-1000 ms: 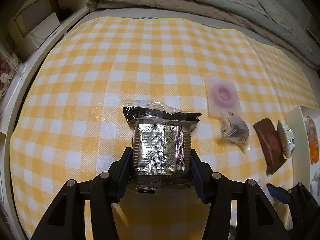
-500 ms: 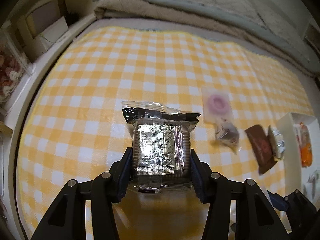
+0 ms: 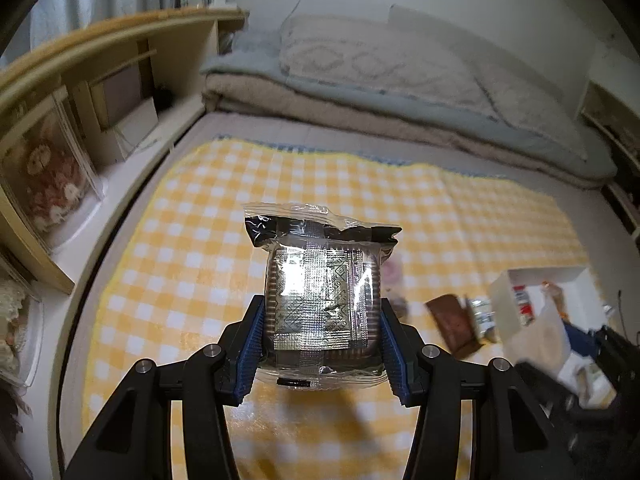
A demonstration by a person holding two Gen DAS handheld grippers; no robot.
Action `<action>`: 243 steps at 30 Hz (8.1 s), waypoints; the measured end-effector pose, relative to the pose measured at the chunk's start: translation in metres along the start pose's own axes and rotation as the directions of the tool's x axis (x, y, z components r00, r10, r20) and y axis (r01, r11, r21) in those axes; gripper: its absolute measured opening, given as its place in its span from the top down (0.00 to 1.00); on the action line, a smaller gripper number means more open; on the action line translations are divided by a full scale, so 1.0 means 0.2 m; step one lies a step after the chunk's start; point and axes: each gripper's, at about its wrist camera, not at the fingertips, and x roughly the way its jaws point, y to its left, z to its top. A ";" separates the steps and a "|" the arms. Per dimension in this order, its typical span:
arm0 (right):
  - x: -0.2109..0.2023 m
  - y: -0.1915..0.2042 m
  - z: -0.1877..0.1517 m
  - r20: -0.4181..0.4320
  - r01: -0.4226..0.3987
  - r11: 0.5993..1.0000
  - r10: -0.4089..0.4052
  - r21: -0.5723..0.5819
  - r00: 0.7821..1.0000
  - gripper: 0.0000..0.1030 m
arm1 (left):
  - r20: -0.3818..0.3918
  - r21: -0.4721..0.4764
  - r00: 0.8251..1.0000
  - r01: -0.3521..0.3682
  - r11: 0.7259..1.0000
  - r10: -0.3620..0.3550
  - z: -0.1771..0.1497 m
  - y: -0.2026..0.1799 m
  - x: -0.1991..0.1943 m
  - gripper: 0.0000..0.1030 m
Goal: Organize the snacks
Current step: 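Grasp the pale ring cookie pack with the right tool while the left tool lifts the foil cake, then carry the foil cake with the left tool while the right tool carries the ring pack to the tray, then open both tools to drop the foil cake and ring pack into the tray, then pull both tools back from the tray toward the snacks on the cloth, then grasp the silver-white wrapper with the right tool while the left tool grasps the small clear pack, then carry the silver-white wrapper with the right tool while the left tool carries the clear pack to the tray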
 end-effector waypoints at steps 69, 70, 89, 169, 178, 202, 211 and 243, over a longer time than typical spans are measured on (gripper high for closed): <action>-0.77 -1.73 -0.39 -0.146 0.292 0.801 -0.254 0.522 0.956 0.33 | -0.443 -0.080 0.754 0.506 0.859 -0.485 -0.06 -1.95 1.03 0.50; -0.76 -1.73 -0.39 -0.150 0.291 0.803 -0.249 0.520 0.957 0.33 | -0.438 -0.094 0.759 0.494 0.864 -0.481 -0.04 -1.92 1.04 0.50; -0.53 -1.56 -0.32 -0.207 0.286 0.871 -0.218 0.399 0.954 0.02 | -0.411 -0.177 0.787 0.426 0.887 -0.460 0.06 -1.59 0.93 0.47; -0.31 -0.64 -0.13 0.102 0.292 0.925 -0.324 0.243 0.941 0.00 | 0.003 0.045 0.982 0.190 0.981 -0.191 -0.01 -0.07 -0.01 0.00; -0.11 -0.41 -0.06 0.026 0.218 0.968 -0.223 0.123 0.974 0.00 | -0.066 0.068 0.979 0.195 0.978 -0.191 0.09 -0.04 0.30 0.10; 0.57 -0.32 0.01 -0.311 0.275 0.961 -0.273 -0.037 0.910 0.71 | -0.331 0.058 0.938 0.128 0.990 -0.102 0.06 -0.35 1.03 0.53; 0.44 -0.30 0.00 -0.258 0.251 0.965 -0.264 -0.083 0.929 1.00 | -0.350 0.007 0.928 0.138 0.990 -0.127 0.06 -0.28 1.03 0.65; -0.15 -0.28 0.24 0.009 0.249 0.969 -0.249 0.011 0.969 0.99 | -0.010 0.030 0.970 0.245 0.969 -0.245 0.08 -0.27 0.06 0.77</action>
